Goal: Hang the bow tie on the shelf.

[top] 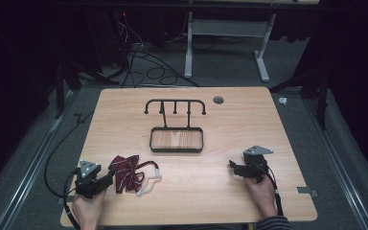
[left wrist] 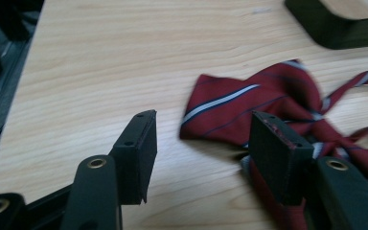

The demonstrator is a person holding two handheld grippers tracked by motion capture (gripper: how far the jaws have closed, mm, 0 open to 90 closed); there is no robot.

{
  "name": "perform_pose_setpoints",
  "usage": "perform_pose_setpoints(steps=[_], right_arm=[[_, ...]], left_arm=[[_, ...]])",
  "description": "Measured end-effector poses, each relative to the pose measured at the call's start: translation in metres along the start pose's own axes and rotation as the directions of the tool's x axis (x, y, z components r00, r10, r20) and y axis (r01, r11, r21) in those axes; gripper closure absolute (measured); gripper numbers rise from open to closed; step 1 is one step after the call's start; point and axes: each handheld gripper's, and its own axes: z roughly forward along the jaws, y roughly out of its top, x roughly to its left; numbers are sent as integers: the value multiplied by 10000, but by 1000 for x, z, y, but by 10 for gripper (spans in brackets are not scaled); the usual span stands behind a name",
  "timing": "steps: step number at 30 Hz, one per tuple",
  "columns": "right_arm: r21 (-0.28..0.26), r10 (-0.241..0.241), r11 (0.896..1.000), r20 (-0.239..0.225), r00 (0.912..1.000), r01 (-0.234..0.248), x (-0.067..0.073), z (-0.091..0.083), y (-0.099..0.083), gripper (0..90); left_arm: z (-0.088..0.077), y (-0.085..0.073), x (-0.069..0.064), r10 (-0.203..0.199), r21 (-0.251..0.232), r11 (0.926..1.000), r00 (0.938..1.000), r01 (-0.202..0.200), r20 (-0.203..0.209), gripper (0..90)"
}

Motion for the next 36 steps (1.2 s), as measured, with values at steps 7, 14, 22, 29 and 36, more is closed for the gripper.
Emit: perform_pose_setpoints(steps=[7, 14, 22, 29, 36], right_arm=[[1, 3, 10000, -5, 10000, -3, 0, 0, 0, 308], [2, 5, 10000, -6, 10000, -5, 0, 0, 0, 308], [1, 4, 10000, 1, 10000, -4, 0, 0, 0, 308], [1, 3, 10000, -5, 10000, -3, 0, 0, 0, 308], [1, 9, 10000, -3, 10000, -9, 0, 0, 0, 308]], left_arm=[[0, 12, -19, 542, 83, 9985, 9958, -549, 736, 444], [2, 19, -28, 699, -43, 9975, 9888, -700, 1320, 460], [3, 25, -34, 858, -130, 9963, 9832, -848, 1608, 476], [7, 31, -43, 1034, -200, 9946, 9789, -1015, 1761, 481], [12, 37, -51, 1261, -165, 9920, 9718, -1253, 1995, 485]])
